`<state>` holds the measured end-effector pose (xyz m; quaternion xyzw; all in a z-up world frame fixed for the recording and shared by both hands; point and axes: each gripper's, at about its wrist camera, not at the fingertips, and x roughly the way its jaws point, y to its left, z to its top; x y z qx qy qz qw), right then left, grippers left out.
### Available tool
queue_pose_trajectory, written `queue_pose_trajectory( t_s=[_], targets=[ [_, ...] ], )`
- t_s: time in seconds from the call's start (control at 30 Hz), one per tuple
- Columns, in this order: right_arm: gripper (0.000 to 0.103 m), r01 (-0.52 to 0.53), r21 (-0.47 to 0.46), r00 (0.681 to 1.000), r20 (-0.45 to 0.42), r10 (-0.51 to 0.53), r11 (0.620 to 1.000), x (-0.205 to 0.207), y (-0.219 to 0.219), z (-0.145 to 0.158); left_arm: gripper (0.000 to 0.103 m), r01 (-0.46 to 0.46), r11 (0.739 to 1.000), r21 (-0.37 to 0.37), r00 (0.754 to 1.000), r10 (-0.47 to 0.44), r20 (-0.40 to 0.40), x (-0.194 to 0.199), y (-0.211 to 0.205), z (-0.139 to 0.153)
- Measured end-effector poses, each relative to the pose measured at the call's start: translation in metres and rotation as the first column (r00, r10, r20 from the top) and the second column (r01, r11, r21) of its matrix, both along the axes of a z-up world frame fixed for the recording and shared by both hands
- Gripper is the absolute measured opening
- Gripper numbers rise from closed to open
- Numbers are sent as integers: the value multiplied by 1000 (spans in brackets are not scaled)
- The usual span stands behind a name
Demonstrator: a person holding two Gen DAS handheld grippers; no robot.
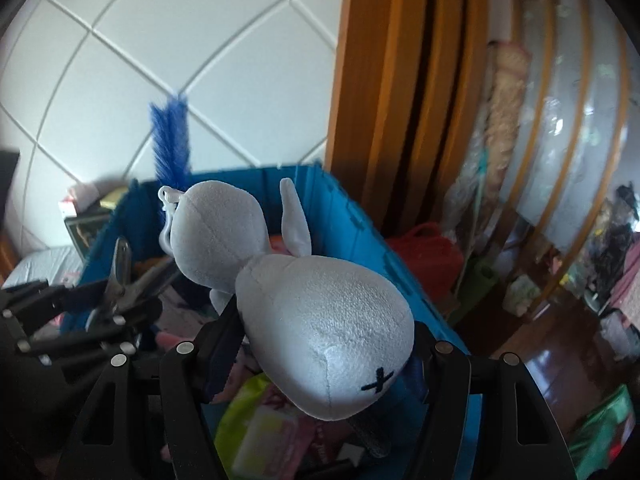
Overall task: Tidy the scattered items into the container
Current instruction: 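Open left tool releasing the scissors while right tool drops the white duck inside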
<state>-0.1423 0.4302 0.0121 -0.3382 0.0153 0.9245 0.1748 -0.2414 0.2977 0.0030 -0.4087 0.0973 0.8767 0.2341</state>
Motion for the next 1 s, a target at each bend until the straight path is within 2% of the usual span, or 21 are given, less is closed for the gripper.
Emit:
queue_pose_trajectory(
  t_s=[0.03,0.17,0.23,0.33,0.43,0.5,0.57,0.67,0.77,1.0],
  targets=[
    [68,-14,-11,1000,18,14,1000,-11,4,-4,40,-26,999,-27,999,26,27,-11,8,-9],
    [68,-24,-36,997,75,26,999,-51,19,-26,40,-86,992,-91,995,91,47,-32,21,-35],
    [68,-38,-59,994,99,44,998,-64,22,-42,40,-93,990,-106,994,98,47,-36,25,-47],
    [68,-46,-81,990,130,57,996,-83,26,-62,40,-72,990,-123,992,84,98,-48,30,-61],
    [68,-43,-116,986,155,61,992,-96,30,-84,40,-80,979,-186,994,94,64,-50,33,-68],
    [68,-51,-135,975,209,79,990,-104,31,-98,40,-94,977,-191,993,106,51,-53,31,-68],
    [68,-51,-135,977,198,77,990,-103,33,-97,42,-108,978,-181,992,118,46,-53,28,-66],
    [68,-45,-131,983,172,67,990,-99,33,-95,67,-118,977,-178,991,127,36,-53,27,-64],
    [68,-46,-143,984,163,70,989,-98,33,-94,67,-127,975,-184,991,132,16,-52,26,-61],
    [71,-74,-165,987,132,97,984,-97,31,-88,67,-120,970,-211,990,132,43,-56,29,-66]
  ],
)
